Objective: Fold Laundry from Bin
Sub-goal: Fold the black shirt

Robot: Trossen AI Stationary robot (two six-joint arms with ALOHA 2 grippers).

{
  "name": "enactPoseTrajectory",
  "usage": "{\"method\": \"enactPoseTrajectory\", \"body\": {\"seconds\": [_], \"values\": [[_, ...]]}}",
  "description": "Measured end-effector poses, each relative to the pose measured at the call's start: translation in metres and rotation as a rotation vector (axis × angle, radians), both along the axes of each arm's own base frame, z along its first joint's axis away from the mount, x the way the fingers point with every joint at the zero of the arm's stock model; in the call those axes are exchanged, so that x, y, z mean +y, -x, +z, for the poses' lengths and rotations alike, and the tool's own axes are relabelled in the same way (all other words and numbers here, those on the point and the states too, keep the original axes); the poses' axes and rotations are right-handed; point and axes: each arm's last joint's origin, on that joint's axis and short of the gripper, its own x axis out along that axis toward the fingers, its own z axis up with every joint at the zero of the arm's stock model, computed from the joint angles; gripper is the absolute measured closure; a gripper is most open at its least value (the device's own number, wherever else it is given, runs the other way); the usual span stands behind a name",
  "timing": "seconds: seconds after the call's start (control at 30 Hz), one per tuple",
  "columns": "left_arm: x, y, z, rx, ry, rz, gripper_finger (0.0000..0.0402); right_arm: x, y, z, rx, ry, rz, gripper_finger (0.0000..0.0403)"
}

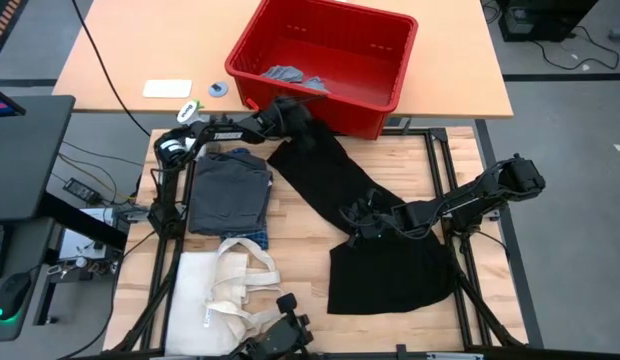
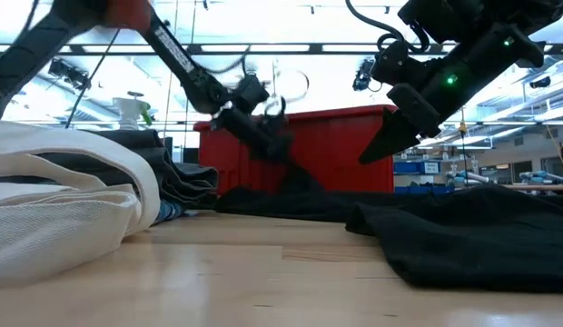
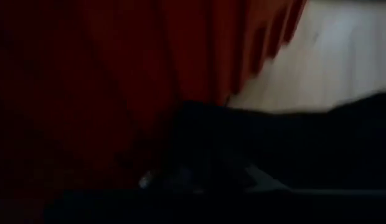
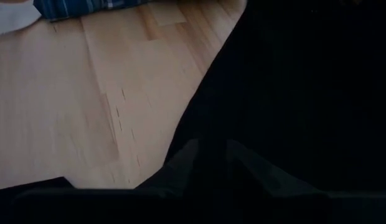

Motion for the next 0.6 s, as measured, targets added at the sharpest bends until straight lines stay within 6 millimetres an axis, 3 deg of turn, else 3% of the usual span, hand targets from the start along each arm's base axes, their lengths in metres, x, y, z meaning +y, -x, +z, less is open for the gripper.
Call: {"method": "enactPoseTrajectory", "body": {"seconds": [0.13,0.2,0.4,0.6], "values": [[-0.006,0.004,0.035,-0.074,-0.084,-0.093,0.0395,0.000,0.000,0.000,0.000,0.000,0.001,0.0313],[-0.011,0.004,0.042,-0.077,-0.107,-0.112,0.0395,0.000,0.000,0.000,0.001,0.000,0.001,0.0313],[-0.011,0.001,0.051,-0.100,-0.179,-0.099,0.0391,0.000,0.000,0.000,-0.002,0.011,-0.012,0.0313],[-0.011,0.003,0.041,-0.035,-0.156,-0.095,0.0391,-0.002,0.000,0.001,-0.020,0.028,-0.041,0.0313]]}}
